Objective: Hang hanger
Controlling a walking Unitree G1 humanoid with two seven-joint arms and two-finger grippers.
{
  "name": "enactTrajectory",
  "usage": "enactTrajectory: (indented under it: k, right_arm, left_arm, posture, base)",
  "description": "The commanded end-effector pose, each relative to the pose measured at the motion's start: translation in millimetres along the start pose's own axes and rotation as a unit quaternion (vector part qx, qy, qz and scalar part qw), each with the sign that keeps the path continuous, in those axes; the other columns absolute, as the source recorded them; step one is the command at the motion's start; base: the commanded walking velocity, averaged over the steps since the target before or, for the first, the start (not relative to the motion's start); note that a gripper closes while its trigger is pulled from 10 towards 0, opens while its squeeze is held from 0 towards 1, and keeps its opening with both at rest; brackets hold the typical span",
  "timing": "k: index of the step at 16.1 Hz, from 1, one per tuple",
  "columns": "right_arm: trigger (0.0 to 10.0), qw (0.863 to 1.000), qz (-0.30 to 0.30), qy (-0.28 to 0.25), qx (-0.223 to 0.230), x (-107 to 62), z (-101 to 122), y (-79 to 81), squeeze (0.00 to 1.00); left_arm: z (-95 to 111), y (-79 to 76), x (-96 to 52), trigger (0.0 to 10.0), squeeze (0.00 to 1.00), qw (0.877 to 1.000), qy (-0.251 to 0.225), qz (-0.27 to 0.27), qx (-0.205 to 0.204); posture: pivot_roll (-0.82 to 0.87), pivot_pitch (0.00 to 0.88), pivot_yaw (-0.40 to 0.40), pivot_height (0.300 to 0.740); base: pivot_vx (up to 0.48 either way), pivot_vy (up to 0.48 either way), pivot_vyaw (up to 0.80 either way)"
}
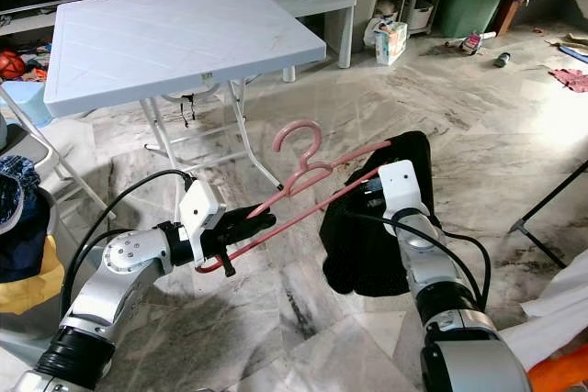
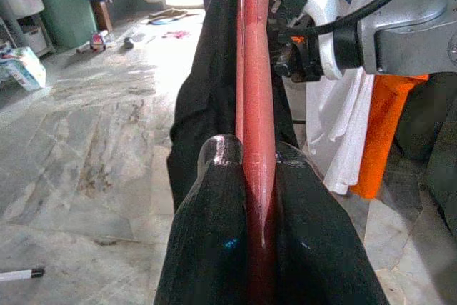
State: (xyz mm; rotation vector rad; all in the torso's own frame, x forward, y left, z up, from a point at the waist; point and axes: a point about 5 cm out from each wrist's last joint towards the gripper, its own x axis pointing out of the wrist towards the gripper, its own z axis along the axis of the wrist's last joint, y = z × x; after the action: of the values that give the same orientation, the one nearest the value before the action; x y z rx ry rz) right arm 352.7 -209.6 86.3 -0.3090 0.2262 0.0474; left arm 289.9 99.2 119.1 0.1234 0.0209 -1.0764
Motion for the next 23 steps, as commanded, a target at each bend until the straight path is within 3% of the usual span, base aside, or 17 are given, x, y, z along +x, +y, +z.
enactTrajectory:
  k: [1,7,12,16,19,23]
  right_arm:
    - [0.0,1.000,0.002,-0.009,0.003,2.7,7,-2.0,0.00]
    - [0.0,1.000,0.000,-0.007,0.005,1.9,5,-3.2,0.00]
    - [0.0,0.999,-0.025,-0.020,0.007,0.6,7,-15.4,0.00]
    - [0.0,0.996,-0.067,-0.057,0.003,1.4,24,-33.9,0.00]
    - [0.0,0.985,-0.123,-0.119,0.014,2.3,55,-51.4,0.00]
    - [0.0,0.978,-0.154,-0.137,0.024,6.1,80,-61.9,0.00]
  left_arm:
    - [14,4.8,-0.6,0.0,0.00,0.999,-0.030,0.009,0.014]
    - [12,5.8,-1.4,0.0,0.00,0.999,-0.028,0.019,0.017]
    - [3,5.0,-7.0,0.0,0.00,1.000,-0.016,0.025,0.008]
    - [-7,1.8,-13.3,0.0,0.00,1.000,0.005,0.024,0.011]
    - [-25,-10.7,-24.2,0.0,0.00,0.997,0.058,-0.004,0.051]
    - [-34,-23.2,-37.8,0.0,0.00,0.992,0.091,-0.033,0.075]
  posture:
    - [-0.07,0.000,-0.001,0.740]
    - [-0.07,0.000,-0.002,0.740]
    - [-0.07,0.000,-0.004,0.740]
    - [-0.07,0.000,-0.006,0.740]
    - [-0.07,0.000,-0.008,0.740]
    - [-0.06,0.000,-0.010,0.740]
  base:
    - [0.000,0.000,0.00]
    - [0.000,0.000,0.00]
    - [0.000,0.000,0.00]
    - [0.000,0.000,0.00]
    - [0.000,0.000,0.00]
    - [0.000,0.000,0.00]
